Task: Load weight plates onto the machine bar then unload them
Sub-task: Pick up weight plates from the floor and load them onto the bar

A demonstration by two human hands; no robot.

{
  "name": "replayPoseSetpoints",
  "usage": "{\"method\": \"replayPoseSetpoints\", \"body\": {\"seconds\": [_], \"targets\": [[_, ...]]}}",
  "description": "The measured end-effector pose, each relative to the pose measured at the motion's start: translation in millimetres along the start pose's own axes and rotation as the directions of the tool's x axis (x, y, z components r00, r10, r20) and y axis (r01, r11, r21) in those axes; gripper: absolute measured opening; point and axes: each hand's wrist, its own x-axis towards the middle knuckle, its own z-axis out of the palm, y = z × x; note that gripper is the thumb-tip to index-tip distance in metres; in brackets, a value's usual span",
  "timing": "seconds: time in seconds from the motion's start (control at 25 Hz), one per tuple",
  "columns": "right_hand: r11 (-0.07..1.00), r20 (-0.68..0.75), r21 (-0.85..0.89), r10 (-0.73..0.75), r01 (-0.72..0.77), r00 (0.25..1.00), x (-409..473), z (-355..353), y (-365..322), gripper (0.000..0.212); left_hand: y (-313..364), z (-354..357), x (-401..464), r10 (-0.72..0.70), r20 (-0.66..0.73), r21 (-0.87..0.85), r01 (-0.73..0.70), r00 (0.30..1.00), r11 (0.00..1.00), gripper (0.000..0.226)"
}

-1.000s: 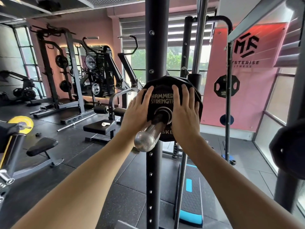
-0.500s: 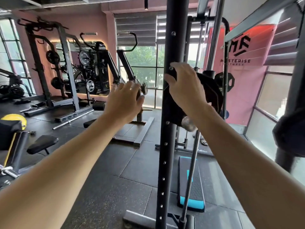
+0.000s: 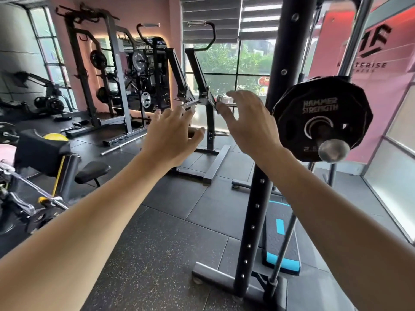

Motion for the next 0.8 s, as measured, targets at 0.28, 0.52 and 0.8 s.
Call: {"method": "replayPoseSetpoints", "body": {"seconds": [0.28, 0.52, 0.8], "targets": [[0.998, 0.096, -0.063, 0.001, 0.005, 0.995, 29, 64, 51, 0.06, -18, 42, 36, -0.042, 0.021, -0.009, 0.042, 0.999, 0.999, 0.072], [0.999, 0.123, -0.042, -0.012, 0.017, 0.992, 65, 111, 89, 0.062, -26, 80, 78, -0.061, -0.002, -0.007, 0.061, 0.998, 0.998, 0.076], [0.999, 0.092, -0.026, 0.041, -0.039, 0.995, 90, 150, 125, 0.065, -18, 130, 123, -0.051, 0.016, -0.056, 0.051, 0.999, 0.997, 0.068]]}}
